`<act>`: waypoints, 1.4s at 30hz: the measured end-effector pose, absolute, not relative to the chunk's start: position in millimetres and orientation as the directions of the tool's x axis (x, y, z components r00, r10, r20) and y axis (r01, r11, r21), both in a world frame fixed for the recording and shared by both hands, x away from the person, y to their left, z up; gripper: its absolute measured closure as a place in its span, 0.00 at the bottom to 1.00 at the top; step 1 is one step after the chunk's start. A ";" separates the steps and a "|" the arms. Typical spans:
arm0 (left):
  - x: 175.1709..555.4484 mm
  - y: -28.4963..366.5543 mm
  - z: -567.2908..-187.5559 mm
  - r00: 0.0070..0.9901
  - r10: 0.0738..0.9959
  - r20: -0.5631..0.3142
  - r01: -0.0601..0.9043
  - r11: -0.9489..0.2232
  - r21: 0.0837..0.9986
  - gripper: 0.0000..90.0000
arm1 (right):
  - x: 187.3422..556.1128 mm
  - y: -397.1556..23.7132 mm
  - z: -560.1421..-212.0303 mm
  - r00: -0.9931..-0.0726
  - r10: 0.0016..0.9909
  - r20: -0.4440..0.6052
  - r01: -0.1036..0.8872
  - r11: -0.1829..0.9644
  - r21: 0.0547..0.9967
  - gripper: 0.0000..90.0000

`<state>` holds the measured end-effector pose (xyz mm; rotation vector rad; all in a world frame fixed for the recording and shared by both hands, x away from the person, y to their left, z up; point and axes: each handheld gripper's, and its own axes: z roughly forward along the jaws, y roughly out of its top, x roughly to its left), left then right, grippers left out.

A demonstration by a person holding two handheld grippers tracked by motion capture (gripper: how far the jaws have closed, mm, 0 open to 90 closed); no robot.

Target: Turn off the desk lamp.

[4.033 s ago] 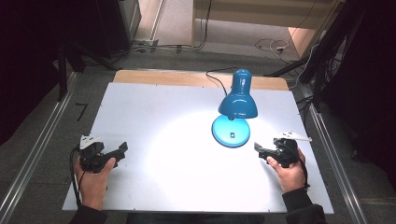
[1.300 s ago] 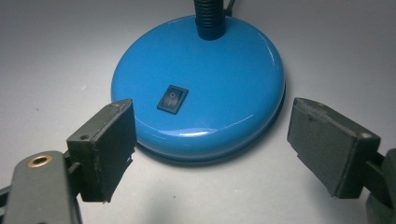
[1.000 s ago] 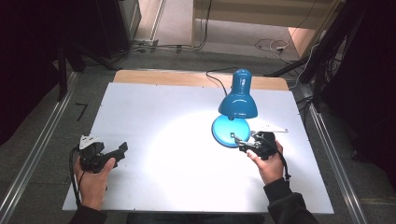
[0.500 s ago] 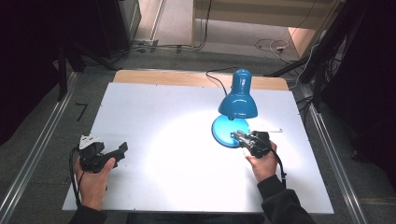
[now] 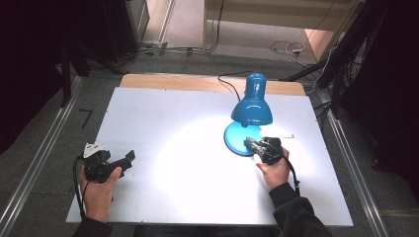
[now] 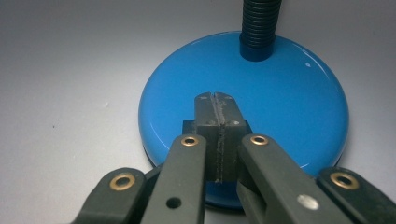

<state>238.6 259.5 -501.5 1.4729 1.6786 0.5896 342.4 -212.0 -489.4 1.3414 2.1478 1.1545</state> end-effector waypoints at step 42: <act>238.5 258.4 -501.1 0.014 0.964 -0.267 0.588 0.208 0.782 0.11 | 349.0 -209.2 -494.2 -0.486 0.869 0.090 0.569 0.237 0.788 0.98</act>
